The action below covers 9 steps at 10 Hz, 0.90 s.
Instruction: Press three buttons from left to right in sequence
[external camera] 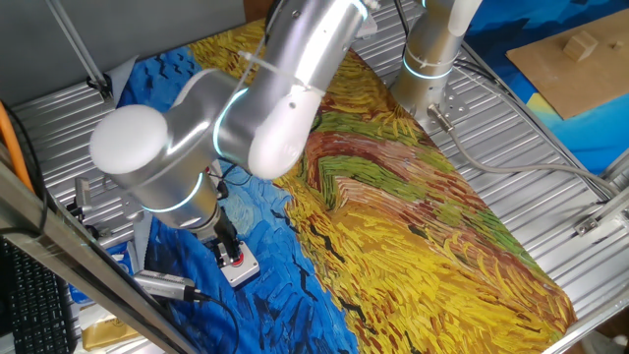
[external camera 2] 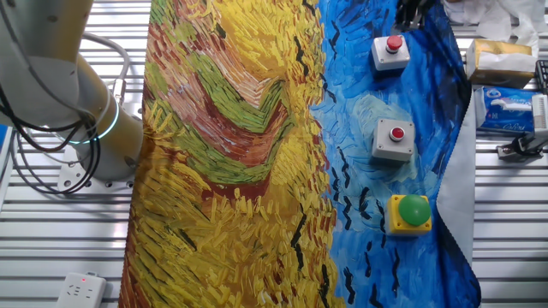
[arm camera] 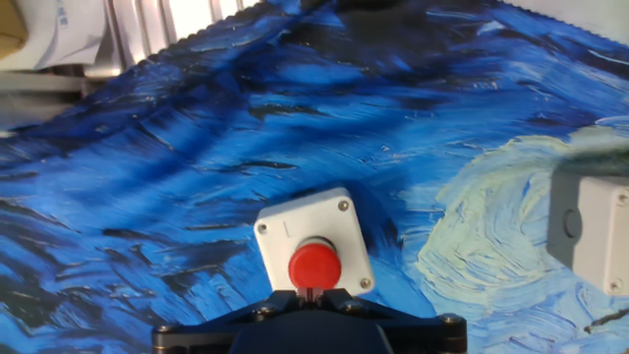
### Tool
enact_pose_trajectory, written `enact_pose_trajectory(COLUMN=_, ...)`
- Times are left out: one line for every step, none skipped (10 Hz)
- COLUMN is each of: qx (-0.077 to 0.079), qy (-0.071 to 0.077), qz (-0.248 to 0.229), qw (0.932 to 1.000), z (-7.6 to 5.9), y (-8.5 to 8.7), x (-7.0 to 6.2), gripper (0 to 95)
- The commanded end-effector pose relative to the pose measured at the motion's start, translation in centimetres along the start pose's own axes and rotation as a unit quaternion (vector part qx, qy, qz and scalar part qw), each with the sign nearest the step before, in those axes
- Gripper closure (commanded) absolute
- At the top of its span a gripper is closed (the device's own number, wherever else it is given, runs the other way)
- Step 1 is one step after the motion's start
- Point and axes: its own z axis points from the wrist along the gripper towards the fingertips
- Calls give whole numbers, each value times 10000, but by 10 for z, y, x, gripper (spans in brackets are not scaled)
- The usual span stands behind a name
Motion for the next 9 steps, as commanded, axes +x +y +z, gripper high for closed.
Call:
enact_pose_trajectory(qx=3, qy=-42, qz=-28, qw=10000, z=7, y=-3, x=-2, gripper=950)
enact_pose_trajectory(qx=7, qy=-44, qz=-33, qw=10000, z=8, y=-3, x=-3, gripper=950)
enact_pose_trajectory(qx=16, qy=-47, qz=-42, qw=10000, z=10, y=-4, x=-4, gripper=950)
enact_pose_trajectory(qx=12, qy=-61, qz=-60, qw=10000, z=15, y=-5, x=-6, gripper=950)
enact_pose_trajectory(qx=15, qy=-64, qz=-67, qw=10000, z=19, y=-6, x=-8, gripper=950)
enact_pose_trajectory(qx=20, qy=-59, qz=-84, qw=9999, z=22, y=-7, x=-10, gripper=950)
enact_pose_trajectory(qx=17, qy=-49, qz=-84, qw=10000, z=24, y=-7, x=-11, gripper=950)
enact_pose_trajectory(qx=18, qy=-38, qz=-88, qw=10000, z=25, y=-7, x=-12, gripper=950)
enact_pose_trajectory(qx=20, qy=-20, qz=-91, qw=10000, z=26, y=-7, x=-13, gripper=950)
